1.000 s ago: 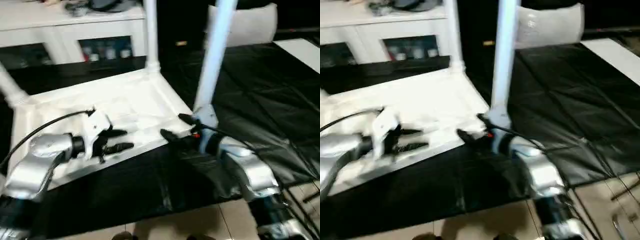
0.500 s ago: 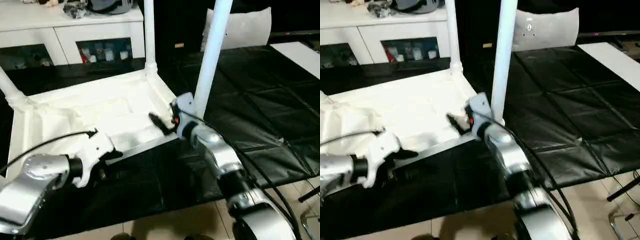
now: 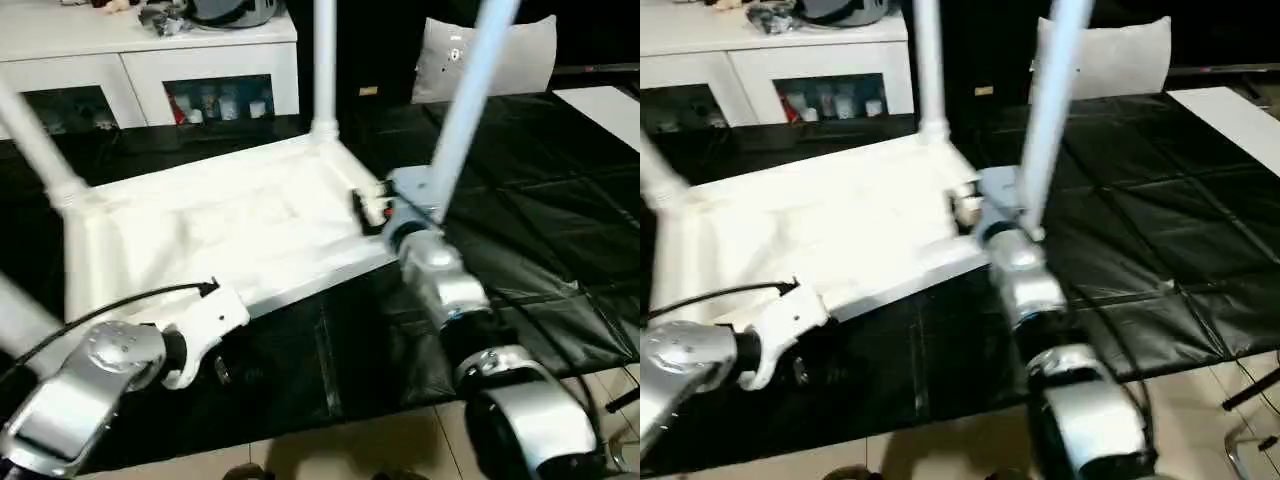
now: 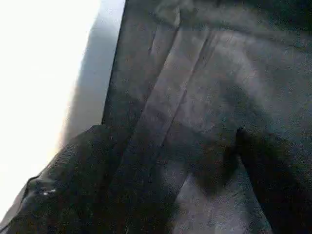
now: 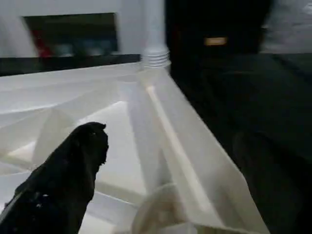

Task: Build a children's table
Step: Rotate table base

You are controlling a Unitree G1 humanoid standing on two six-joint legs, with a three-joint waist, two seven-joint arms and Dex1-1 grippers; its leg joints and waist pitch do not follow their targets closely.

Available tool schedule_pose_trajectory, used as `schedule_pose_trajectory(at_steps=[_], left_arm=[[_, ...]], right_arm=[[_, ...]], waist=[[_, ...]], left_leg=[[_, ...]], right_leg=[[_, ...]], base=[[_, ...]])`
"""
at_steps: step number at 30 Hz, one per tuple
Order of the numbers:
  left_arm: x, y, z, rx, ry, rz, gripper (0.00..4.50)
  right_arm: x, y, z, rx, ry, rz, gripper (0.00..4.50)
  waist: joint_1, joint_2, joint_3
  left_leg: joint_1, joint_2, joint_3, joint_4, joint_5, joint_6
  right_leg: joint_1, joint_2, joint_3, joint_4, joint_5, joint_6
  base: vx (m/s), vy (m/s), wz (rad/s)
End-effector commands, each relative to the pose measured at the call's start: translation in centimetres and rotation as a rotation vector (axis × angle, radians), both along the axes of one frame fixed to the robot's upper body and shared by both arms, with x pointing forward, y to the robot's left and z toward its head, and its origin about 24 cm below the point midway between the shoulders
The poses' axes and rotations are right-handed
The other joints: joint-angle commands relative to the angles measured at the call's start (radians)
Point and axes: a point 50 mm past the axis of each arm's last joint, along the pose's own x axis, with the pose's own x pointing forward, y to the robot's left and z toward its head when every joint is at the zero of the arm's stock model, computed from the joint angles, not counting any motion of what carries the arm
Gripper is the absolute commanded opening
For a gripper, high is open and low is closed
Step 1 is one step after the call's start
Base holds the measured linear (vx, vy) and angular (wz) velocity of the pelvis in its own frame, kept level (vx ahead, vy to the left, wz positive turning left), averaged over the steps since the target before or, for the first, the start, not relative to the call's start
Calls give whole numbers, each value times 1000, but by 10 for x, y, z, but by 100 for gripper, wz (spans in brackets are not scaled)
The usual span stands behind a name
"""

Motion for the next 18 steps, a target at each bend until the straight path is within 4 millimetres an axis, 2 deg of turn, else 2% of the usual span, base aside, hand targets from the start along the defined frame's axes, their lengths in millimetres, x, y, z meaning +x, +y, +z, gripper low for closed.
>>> schedule_pose_trajectory(at_steps=[1, 4, 5, 8, 13, 17, 18], left_arm=[[5, 7, 0, 53, -39, 44, 447], [7, 8, 3, 66, -109, 95, 447], [7, 8, 4, 66, -127, 106, 447], [8, 8, 6, 51, -172, 142, 447], [10, 8, 9, 18, -269, 202, 447], [10, 8, 12, -60, -356, 295, 447], [37, 1, -4, -105, -376, 365, 447]], right_arm=[[3, -26, 2, 5, -7, -116, 450], [4, -41, 3, -7, -16, -165, 450], [4, -44, 3, -9, -19, -176, 450], [3, -55, 3, -22, -25, -207, 450], [0, -75, 1, -40, -31, -268, 450], [-3, -87, 0, -60, -35, -282, 450], [-4, -89, 1, -75, -45, -265, 450]], waist=[[-11, 18, -67], [-6, 15, -68], [-8, 11, -69], [-7, 10, -71], [-6, 17, -73], [-9, 15, -72], [-5, 17, -72]], left_leg=[[18, 27, -3, -88, -346, -42], [12, 26, -3, -88, -325, -37], [10, 27, -3, -88, -320, -35], [8, 25, -1, -85, -296, -26], [9, 25, -1, -82, -289, -20], [3, 24, 0, -81, -287, -12], [8, 21, 1, -80, -288, -6]], right_leg=[[38, -44, 52, -73, -313, -180], [43, -45, 51, -71, -307, -177], [44, -44, 51, -70, -304, -177], [45, -43, 49, -70, -293, -177], [44, -40, 47, -69, -276, -177], [47, -39, 45, -71, -251, -183], [44, -35, 42, -78, -262, -177]], base=[[0, 0, 0], [0, 0, 0], [0, 0, 0], [0, 0, 0], [0, 0, 0], [0, 0, 0], [0, 0, 0]])
